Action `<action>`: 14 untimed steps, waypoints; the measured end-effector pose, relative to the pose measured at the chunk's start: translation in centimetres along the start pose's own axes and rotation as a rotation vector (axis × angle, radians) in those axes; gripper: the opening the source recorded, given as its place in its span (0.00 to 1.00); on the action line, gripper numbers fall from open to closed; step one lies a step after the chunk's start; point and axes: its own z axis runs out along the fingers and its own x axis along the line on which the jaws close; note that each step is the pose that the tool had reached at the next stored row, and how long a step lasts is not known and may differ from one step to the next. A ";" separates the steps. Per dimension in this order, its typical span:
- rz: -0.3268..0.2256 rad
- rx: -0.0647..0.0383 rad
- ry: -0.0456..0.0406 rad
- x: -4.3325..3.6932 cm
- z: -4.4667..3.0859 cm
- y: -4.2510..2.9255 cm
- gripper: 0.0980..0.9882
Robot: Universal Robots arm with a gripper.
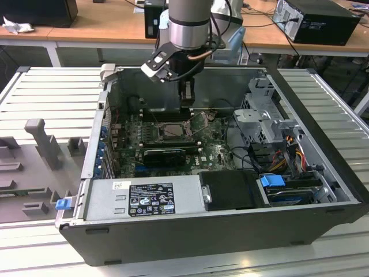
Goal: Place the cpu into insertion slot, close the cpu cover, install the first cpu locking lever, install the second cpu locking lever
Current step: 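Close the cpu cover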
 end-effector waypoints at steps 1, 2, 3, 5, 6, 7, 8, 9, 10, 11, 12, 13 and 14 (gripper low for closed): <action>0.000 0.002 -0.0001 0.00 0.01 0.35 0.01; 0.000 0.003 -0.0002 0.01 0.02 0.66 0.01; 0.000 0.005 -0.0002 0.02 0.03 1.00 0.01; 0.000 0.009 -0.0004 0.04 0.05 2.01 0.01; 0.000 0.010 -0.0004 0.05 0.06 2.36 0.01; 0.000 0.011 -0.0002 0.06 0.08 2.73 0.01; 0.000 0.013 -0.0002 0.07 0.10 3.28 0.01; 0.000 0.013 -0.0002 0.07 0.11 3.76 0.01; 0.000 0.014 -0.0003 0.08 0.14 4.19 0.01; 0.000 0.014 -0.0004 0.09 0.17 4.55 0.01; 0.000 0.014 -0.0006 0.09 0.22 4.89 0.01; 0.000 0.014 -0.0006 0.09 0.25 5.04 0.01; 0.000 0.014 -0.0006 0.10 0.31 5.21 0.01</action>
